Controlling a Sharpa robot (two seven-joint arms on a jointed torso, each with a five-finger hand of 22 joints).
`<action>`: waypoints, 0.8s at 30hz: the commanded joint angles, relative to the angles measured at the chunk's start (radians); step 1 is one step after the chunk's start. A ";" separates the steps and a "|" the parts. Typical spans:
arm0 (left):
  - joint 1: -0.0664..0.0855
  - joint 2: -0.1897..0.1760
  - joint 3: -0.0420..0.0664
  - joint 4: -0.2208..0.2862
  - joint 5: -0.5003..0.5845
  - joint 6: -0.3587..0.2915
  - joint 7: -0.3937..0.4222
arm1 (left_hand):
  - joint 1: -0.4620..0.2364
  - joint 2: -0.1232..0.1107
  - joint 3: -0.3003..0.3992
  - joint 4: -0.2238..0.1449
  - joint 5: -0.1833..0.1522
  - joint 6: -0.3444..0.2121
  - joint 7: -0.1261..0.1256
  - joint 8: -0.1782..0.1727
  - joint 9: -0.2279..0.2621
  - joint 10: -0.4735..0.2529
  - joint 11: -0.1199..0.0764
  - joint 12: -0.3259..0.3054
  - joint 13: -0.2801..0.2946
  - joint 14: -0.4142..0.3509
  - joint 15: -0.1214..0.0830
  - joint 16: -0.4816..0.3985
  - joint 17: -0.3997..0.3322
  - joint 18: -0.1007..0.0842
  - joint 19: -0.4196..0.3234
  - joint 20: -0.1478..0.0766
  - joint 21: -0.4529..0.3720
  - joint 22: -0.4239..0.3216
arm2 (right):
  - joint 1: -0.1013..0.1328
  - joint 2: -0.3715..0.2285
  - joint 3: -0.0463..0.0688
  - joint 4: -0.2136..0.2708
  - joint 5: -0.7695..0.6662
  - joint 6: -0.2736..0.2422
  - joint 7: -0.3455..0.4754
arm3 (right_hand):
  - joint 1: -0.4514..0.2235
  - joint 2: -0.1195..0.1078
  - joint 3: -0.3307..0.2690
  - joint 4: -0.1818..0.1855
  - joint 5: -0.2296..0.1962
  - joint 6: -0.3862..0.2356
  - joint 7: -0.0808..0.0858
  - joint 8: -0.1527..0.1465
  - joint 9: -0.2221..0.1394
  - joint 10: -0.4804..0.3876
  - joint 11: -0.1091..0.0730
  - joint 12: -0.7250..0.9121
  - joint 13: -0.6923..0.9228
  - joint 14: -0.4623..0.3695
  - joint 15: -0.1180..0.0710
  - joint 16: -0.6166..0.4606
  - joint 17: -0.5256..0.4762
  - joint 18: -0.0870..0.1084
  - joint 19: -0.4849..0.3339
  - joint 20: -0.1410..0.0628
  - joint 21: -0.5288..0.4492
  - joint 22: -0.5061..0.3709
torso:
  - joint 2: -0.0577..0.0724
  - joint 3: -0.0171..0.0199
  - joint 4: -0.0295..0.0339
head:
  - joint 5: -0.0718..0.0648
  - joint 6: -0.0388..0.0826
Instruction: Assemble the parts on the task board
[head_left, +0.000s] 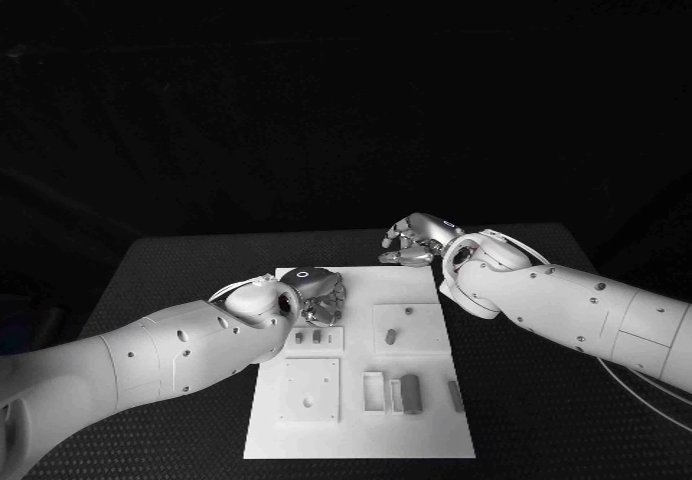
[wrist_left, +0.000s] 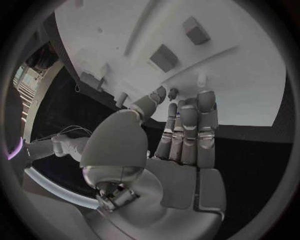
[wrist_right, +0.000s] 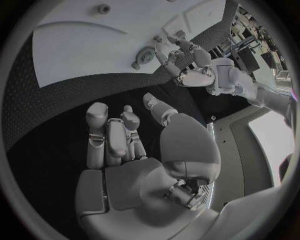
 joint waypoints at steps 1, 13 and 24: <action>-0.001 0.004 0.001 -0.001 -0.009 -0.022 0.005 | -0.002 0.010 0.005 0.002 0.000 0.005 0.002 0.001 -0.003 0.006 0.000 -0.005 -0.001 0.001 -0.001 0.004 0.002 0.130 0.002 0.002 -0.004 0.020 | -0.001 -0.001 0.000 0.001 -0.003 0.006 0.004 | -0.003 0.003 -0.003 0.004 0.001 -0.001 0.008 -0.006 0.001 -0.009 -0.001 -0.004 -0.001 -0.007 0.003 -0.004 0.000 0.086 0.003 -0.006 -0.004 0.017 | 0.000 0.0005 0.0000 | -0.003 0.000; -0.003 0.009 0.001 -0.006 -0.002 -0.002 0.014 | 0.000 0.029 0.008 0.001 0.001 0.021 -0.003 0.006 -0.008 0.053 -0.013 0.006 0.009 0.007 -0.014 0.007 0.004 0.128 0.008 -0.004 0.000 0.021 | -0.001 -0.002 0.000 0.004 -0.003 0.007 0.004 | -0.003 0.003 -0.003 0.004 0.001 -0.001 0.008 -0.006 0.001 -0.009 0.000 -0.004 -0.001 -0.008 0.003 -0.005 -0.001 0.086 0.003 -0.006 -0.004 0.017 | 0.000 0.0007 0.0011 | 0.000 0.001; -0.007 0.017 0.001 -0.018 0.004 0.000 0.020 | -0.002 0.048 0.008 0.002 0.001 0.029 -0.006 0.008 -0.011 0.069 -0.019 0.008 0.015 0.013 -0.020 0.009 0.005 0.124 0.012 -0.011 0.005 0.022 | -0.001 0.001 0.000 0.003 -0.003 0.008 0.004 | -0.003 0.003 -0.003 0.004 0.001 -0.001 0.008 -0.006 0.001 -0.009 0.000 -0.004 -0.001 -0.007 0.003 -0.004 0.000 0.086 0.003 -0.006 -0.004 0.017 | 0.000 -0.0004 0.0005 | 0.000 0.001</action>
